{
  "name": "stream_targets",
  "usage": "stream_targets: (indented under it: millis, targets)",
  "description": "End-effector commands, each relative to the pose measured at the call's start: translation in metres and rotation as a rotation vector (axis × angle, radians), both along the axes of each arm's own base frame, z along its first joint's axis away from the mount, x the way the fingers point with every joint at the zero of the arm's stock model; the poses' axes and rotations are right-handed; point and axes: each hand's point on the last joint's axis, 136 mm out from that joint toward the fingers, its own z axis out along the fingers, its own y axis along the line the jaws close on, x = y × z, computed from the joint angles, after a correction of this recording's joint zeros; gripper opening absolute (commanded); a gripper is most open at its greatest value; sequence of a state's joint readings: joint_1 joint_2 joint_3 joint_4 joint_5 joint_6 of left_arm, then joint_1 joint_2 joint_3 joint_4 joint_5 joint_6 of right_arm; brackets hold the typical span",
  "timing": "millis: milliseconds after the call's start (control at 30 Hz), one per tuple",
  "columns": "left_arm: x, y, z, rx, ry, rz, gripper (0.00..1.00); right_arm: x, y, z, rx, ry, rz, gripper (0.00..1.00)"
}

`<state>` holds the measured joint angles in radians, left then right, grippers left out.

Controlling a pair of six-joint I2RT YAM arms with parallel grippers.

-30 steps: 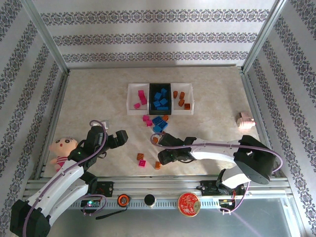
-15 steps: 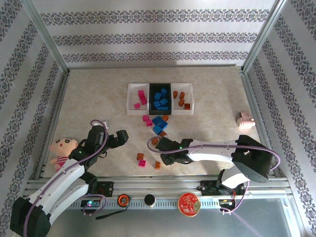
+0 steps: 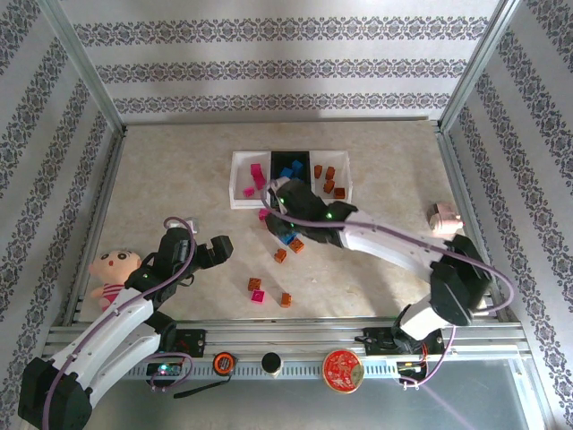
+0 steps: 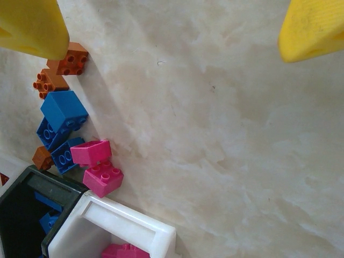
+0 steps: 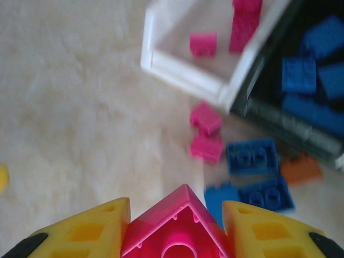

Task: Sort the legos into containers by color
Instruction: Place the lego in the container, then pick up the lego from the center of the table.

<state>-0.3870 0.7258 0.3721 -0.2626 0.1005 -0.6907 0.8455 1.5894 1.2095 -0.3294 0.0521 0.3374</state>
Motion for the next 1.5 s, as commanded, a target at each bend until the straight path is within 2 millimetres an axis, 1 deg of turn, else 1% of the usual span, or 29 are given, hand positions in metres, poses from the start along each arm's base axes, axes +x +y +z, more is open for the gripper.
stream_targets:
  millis: [0,67,133,200,333,367,400,433,567,667,733,833,933,1067,1133,1233,1267,1400,1467]
  targets:
    - [0.001,-0.002,0.004,-0.019,-0.01,0.007,1.0,0.035,0.025,-0.001,0.028,-0.015,0.034,0.34]
    - [0.001,-0.003,0.004,-0.021,-0.009,0.004,1.0,0.058,0.036,-0.005,0.034,-0.009,0.014,0.34]
    - [0.001,-0.003,0.004,-0.023,-0.008,0.005,1.0,0.082,0.047,-0.015,0.04,0.009,-0.011,0.34]
    - [0.001,-0.003,0.004,-0.026,-0.01,0.005,1.0,0.101,0.057,-0.021,0.039,0.012,-0.031,0.35]
    - [0.0,-0.004,0.001,-0.033,0.001,-0.001,1.0,0.129,0.077,-0.034,0.031,0.006,-0.056,0.37]
    - [-0.001,-0.005,0.0,-0.033,0.004,-0.004,1.0,0.135,0.08,-0.032,0.033,0.001,-0.064,0.37]
    - [-0.001,-0.005,0.0,-0.034,0.005,-0.007,1.0,0.141,0.083,-0.035,0.033,0.002,-0.075,0.37]
    - [-0.001,-0.006,0.0,-0.033,0.007,-0.012,1.0,0.147,0.084,-0.041,0.03,0.011,-0.087,0.37]
    - [-0.003,-0.008,-0.001,-0.036,0.02,-0.029,1.0,0.166,0.085,-0.049,0.038,0.028,-0.142,0.41]
    - [-0.004,-0.012,-0.002,-0.037,0.031,-0.056,1.0,0.174,0.088,-0.049,0.058,0.042,-0.154,0.51]
    - [-0.005,-0.015,-0.003,-0.04,0.045,-0.072,1.0,0.177,0.09,-0.046,0.072,0.047,-0.154,0.59]
    - [-0.004,-0.021,-0.004,-0.046,0.059,-0.098,1.0,0.179,0.089,-0.035,0.087,0.034,-0.156,0.66]
    - [-0.003,-0.028,-0.003,-0.062,0.063,-0.132,0.99,0.174,0.085,-0.022,0.098,0.024,-0.156,0.67]
    - [-0.003,-0.04,-0.002,-0.075,0.077,-0.189,0.95,0.158,0.074,-0.014,0.131,0.02,-0.158,0.67]
    - [-0.006,-0.049,-0.004,-0.06,0.094,-0.229,0.93,0.147,0.064,-0.011,0.142,0.019,-0.164,0.67]
    - [-0.011,-0.063,-0.009,-0.009,0.11,-0.293,0.92,0.129,0.046,-0.014,0.149,0.03,-0.17,0.67]
    - [-0.012,-0.068,-0.011,0.016,0.11,-0.311,0.92,0.123,0.04,-0.018,0.148,0.036,-0.176,0.67]
    - [-0.015,-0.094,-0.015,0.13,0.096,-0.412,0.92,0.099,0.004,-0.028,0.19,0.065,-0.228,0.67]
    - [-0.012,-0.108,-0.016,0.171,0.087,-0.457,0.89,0.09,-0.015,-0.034,0.203,0.08,-0.261,0.67]
